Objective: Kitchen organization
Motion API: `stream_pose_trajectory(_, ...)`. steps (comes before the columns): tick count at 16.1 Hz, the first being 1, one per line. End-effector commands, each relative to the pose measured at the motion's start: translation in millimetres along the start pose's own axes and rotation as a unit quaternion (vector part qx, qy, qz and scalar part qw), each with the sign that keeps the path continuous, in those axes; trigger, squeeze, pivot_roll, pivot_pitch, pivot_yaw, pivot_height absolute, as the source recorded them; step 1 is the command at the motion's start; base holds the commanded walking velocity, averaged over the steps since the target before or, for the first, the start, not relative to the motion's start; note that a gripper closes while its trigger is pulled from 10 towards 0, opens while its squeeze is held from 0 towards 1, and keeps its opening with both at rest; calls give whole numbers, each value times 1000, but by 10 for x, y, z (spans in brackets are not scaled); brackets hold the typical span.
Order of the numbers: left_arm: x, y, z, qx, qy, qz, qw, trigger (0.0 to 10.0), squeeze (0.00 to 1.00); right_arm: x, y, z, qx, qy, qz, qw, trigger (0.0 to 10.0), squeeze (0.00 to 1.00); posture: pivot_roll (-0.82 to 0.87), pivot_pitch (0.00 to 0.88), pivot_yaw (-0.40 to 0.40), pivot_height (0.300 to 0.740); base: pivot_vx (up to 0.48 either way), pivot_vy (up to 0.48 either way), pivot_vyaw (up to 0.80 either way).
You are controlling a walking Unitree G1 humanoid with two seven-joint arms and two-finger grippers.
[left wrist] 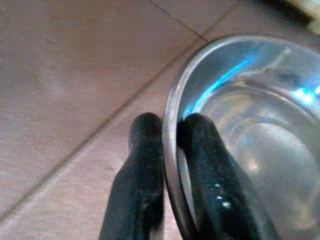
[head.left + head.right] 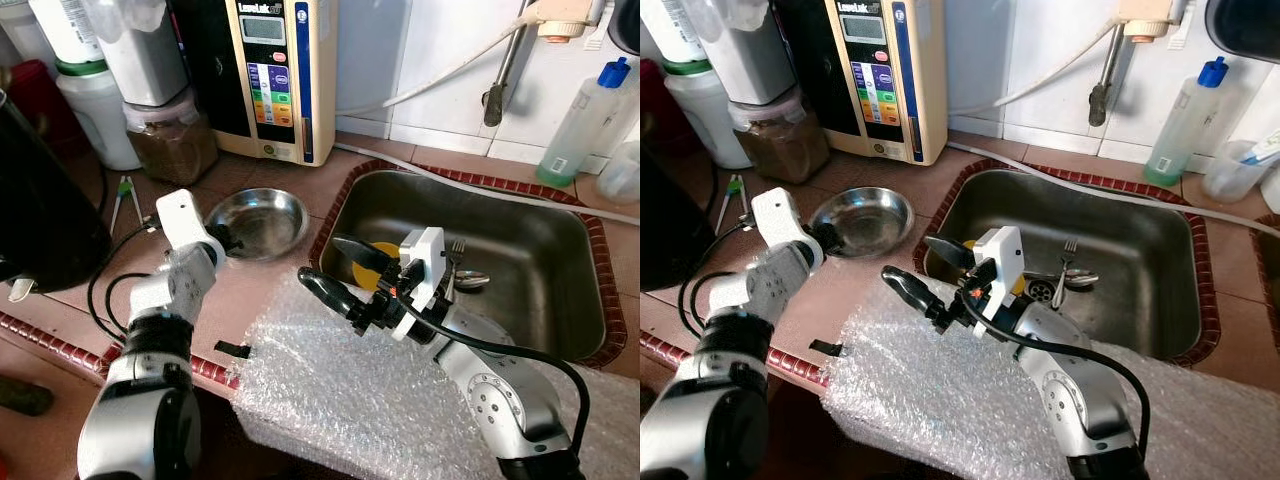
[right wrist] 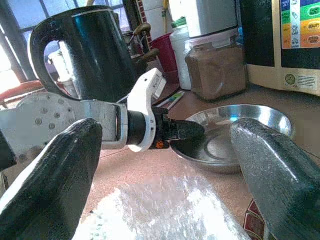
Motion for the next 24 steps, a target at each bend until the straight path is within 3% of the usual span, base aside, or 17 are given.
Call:
stream_pose_trajectory(1,-25,0,16,17,-6,-47,999,0,0,-42,0,-4,-2,12,-1,1000,10000,0,-67,64,85,740,0,0,0)
stream_pose_trajectory(4,15,48,31,50,-29,-45,997,0,0,-31,3,-4,-2,12,-1,1000,10000,0,-64,56,81,740,0,0,0)
stream_pose_trajectory(5,88,65,69,88,-51,-37,994,0,0,-20,12,-19,0,13,1,1000,10000,0,-64,52,80,740,0,0,0)
stream_pose_trajectory(8,116,107,99,119,-53,-45,990,0,0,-1,24,-35,1,7,6,1000,10000,0,-67,49,80,740,0,0,0)
stream_pose_trajectory(9,97,167,123,151,-46,-63,985,0,0,16,28,-45,3,0,9,1000,10000,0,-66,46,81,740,0,0,0)
stream_pose_trajectory(10,79,334,199,218,-43,-75,972,0,0,40,30,-60,5,-13,15,1000,10000,0,-68,44,76,740,0,0,0)
stream_pose_trajectory(11,97,426,245,250,-49,-77,964,0,0,54,29,-64,5,-20,17,1000,10000,0,-66,45,74,740,0,0,0)
stream_pose_trajectory(13,257,504,303,273,-93,-52,956,0,0,128,46,-90,13,-44,16,999,10000,0,-62,45,69,740,0,0,0)
stream_pose_trajectory(15,391,508,340,280,-126,-35,951,0,0,167,62,-111,17,-57,21,998,10000,0,-63,45,68,740,0,0,0)
stream_pose_trajectory(16,533,497,377,276,-168,-26,946,0,0,202,78,-112,20,-70,26,997,10000,0,-64,45,67,740,0,0,0)
stream_pose_trajectory(20,955,445,550,277,-284,-5,918,0,0,464,220,-110,60,-162,29,985,10000,0,-72,44,64,740,0,0,0)
stream_pose_trajectory(22,1065,365,606,269,-315,-6,910,0,0,590,256,-113,77,-206,14,975,10000,0,-74,43,62,740,0,0,0)
stream_pose_trajectory(24,1122,337,652,263,-335,1,905,0,0,618,260,-138,79,-217,18,973,10000,0,-73,43,60,740,0,0,0)
Point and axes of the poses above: a point about 5 cm out from each wrist's last joint towards the gripper, its own z axis pointing back from the gripper into the wrist, its own y axis along the axis of the wrist's last joint, x = y × z, the point moved 2 cm from there along -z, pointing out of the wrist towards the gripper, and after that the axes turned 9 degrees about z, right-handed, at the moved point
